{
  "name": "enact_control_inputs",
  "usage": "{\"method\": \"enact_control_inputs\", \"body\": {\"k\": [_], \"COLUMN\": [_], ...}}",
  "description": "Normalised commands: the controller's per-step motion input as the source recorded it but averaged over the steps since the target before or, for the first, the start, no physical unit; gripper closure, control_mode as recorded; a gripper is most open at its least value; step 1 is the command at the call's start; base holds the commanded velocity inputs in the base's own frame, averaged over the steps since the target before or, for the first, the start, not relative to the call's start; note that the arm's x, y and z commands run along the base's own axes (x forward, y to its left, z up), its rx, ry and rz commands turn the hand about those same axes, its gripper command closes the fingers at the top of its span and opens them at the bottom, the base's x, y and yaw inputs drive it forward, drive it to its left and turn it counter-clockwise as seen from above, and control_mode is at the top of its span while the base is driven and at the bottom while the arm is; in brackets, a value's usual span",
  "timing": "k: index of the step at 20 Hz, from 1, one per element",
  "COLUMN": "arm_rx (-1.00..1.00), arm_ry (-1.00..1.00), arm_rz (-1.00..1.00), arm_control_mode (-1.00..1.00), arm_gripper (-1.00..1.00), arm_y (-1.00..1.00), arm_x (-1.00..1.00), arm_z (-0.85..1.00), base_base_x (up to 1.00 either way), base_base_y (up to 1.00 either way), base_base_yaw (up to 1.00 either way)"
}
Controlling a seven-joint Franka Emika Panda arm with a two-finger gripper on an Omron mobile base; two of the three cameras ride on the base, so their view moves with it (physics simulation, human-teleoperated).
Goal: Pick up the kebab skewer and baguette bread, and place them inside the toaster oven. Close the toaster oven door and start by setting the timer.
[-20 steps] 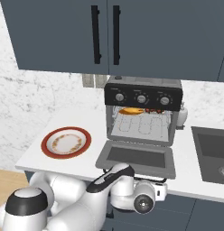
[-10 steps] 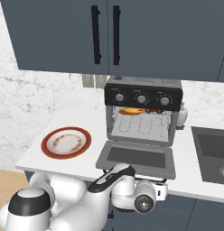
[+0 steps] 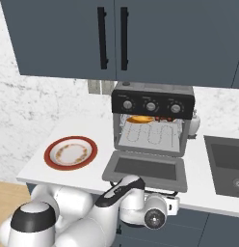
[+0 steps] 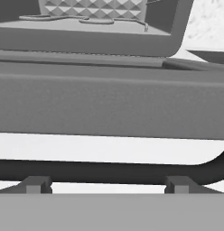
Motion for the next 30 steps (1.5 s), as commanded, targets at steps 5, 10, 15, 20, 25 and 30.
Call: {"method": "enact_control_inputs", "body": {"k": [5,10,15,20,25,30], "arm_rx": [0.0,0.0,0.0,0.0,0.0,0.0], "arm_ry": [0.02,0.0,0.0,-0.01,-0.06,-0.09], "arm_rz": [0.0,0.0,0.0,0.0,0.0,0.0], "arm_control_mode": [-1.0,-1.0,-1.0,-1.0,-1.0,-1.0], "arm_gripper": [-1.0,-1.0,-1.0,-1.0,-1.0,-1.0], "arm_y": [0.0,0.01,0.01,0.0,0.01,0.01], "arm_x": [-0.1,0.08,0.25,0.39,0.36,0.29], "arm_z": [-0.4,-0.14,-0.05,0.04,0.39,0.6], "base_base_x": [0.0,0.0,0.0,0.0,0.0,0.0], "base_base_y": [0.0,0.0,0.0,0.0,0.0,0.0], "base_base_yaw": [0.0,0.0,0.0,0.0,0.0,0.0]}}
